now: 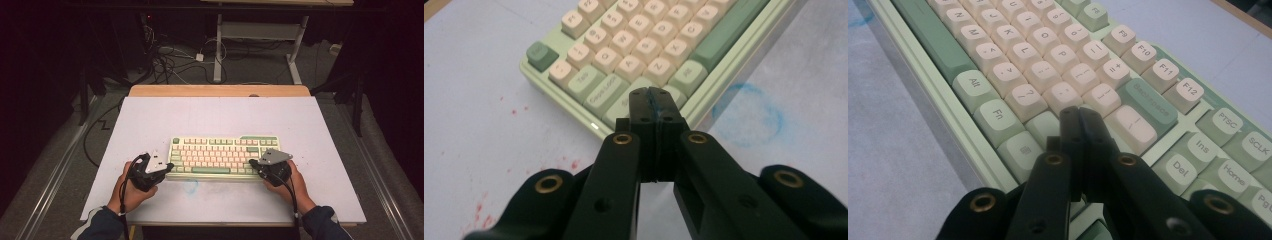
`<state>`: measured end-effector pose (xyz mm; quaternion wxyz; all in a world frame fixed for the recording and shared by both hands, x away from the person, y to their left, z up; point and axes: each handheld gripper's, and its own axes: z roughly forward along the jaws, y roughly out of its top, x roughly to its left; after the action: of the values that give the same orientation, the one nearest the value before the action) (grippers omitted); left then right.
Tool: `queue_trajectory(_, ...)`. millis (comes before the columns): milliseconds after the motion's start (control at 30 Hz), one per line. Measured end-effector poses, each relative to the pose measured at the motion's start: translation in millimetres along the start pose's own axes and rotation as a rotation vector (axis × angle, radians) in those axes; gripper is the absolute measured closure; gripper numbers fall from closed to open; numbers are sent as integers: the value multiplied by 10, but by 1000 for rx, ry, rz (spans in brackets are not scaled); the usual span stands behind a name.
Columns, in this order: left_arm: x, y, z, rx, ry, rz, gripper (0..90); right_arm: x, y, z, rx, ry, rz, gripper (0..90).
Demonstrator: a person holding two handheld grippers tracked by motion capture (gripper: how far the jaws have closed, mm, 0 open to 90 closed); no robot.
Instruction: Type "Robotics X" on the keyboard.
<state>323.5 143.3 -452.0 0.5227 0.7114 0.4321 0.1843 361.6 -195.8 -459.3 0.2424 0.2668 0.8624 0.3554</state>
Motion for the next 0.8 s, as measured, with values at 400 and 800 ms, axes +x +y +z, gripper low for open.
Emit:
queue_trajectory(400,-147,112,282,23,-33,36,869,5,6,1,4,-3,-7,900)
queue_trajectory(800,-222,97,444,42,-33,68,869,12,5,4,2,-11,-13,900)
